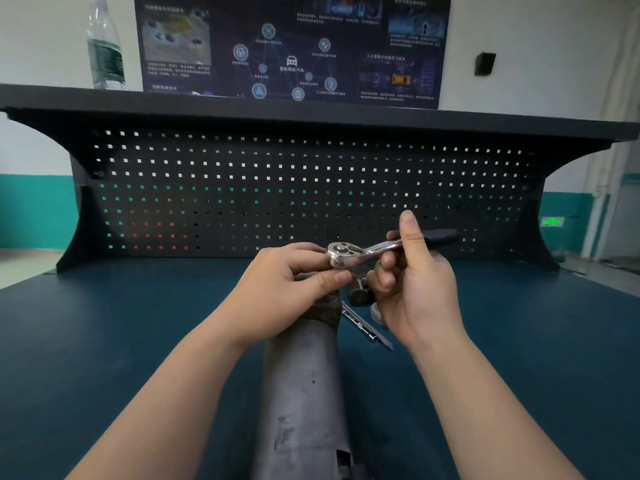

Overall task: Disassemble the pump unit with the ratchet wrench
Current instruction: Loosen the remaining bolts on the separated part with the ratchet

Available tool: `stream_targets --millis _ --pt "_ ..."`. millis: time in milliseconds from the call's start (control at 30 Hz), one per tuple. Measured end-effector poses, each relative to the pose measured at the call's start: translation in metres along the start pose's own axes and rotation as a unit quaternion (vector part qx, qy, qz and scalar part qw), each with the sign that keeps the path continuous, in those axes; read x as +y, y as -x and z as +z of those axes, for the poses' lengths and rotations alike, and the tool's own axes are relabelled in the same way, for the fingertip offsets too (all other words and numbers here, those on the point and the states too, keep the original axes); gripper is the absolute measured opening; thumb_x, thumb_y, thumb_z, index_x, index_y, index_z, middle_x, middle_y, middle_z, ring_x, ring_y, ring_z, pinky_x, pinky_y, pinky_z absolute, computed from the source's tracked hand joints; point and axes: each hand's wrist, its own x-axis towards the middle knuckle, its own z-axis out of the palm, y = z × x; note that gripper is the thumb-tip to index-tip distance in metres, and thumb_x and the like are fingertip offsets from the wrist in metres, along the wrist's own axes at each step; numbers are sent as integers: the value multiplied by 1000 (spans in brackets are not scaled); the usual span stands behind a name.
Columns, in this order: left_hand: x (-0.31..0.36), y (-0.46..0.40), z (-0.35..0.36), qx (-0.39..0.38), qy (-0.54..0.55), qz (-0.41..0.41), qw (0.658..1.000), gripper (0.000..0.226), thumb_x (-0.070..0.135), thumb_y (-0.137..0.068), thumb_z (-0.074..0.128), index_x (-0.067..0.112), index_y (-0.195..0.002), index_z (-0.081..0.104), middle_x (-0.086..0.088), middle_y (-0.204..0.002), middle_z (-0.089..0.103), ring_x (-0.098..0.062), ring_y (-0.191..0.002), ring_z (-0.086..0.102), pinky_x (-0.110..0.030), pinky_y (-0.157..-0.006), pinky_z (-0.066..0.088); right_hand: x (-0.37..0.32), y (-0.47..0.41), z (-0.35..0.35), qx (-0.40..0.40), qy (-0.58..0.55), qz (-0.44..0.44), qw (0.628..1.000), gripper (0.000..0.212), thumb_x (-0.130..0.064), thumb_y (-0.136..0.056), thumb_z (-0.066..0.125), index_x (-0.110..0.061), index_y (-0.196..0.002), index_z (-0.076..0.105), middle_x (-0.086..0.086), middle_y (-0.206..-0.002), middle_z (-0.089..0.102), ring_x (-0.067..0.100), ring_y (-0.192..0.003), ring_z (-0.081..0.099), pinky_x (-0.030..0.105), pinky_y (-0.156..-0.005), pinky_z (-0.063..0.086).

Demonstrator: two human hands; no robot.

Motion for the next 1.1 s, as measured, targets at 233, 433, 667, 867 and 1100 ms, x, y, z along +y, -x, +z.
stream_targets --millis 233,433,667,867,1100 --pt "1 1 -5 -49 -19 -12 999 28 34 -80 65 21 -103 76 -3 -108 68 -16 -117 56 -44 -104 40 5 3 2 25 -74 10 997 40 -19 -96 49 -15 -57 46 -4 -38 31 8 -29 22 17 -34 22" --pt "0 0 -2 -18 -10 -8 1000 17 27 -84 68 17 -94 77 -7 -102 68 -20 -105 62 -45 -98 43 12 14 4 61 -50 -106 991 38 -19 -89 56 -19 -56 38 -3 -39 30 12 -32 25 23 -37 25" --pt "2 1 -3 -8 4 5 1000 12 23 -86 68 31 -81 75 0 -88 66 -14 -88 63 -36 -85 48 28 39 7 -83 315 -561 761 32 -24 -93 58 -19 -69 38 3 -51 38 16 -41 34 28 -41 31" --pt "2 1 -5 -50 -9 -5 999 29 55 -73 62 37 -93 75 19 -105 67 -7 -111 59 -50 -104 37 30 41 6 -113 242 -514 815 30 -13 -89 57 -17 -68 36 -4 -55 35 9 -46 35 20 -53 33" --pt "0 2 -8 -52 16 -9 998 23 46 -76 67 31 -91 77 -1 -103 65 -20 -109 59 -51 -105 36 5 14 5 -83 -100 -40 991 33 -16 -76 57 -18 -47 41 -4 -35 32 10 -27 25 18 -35 24"
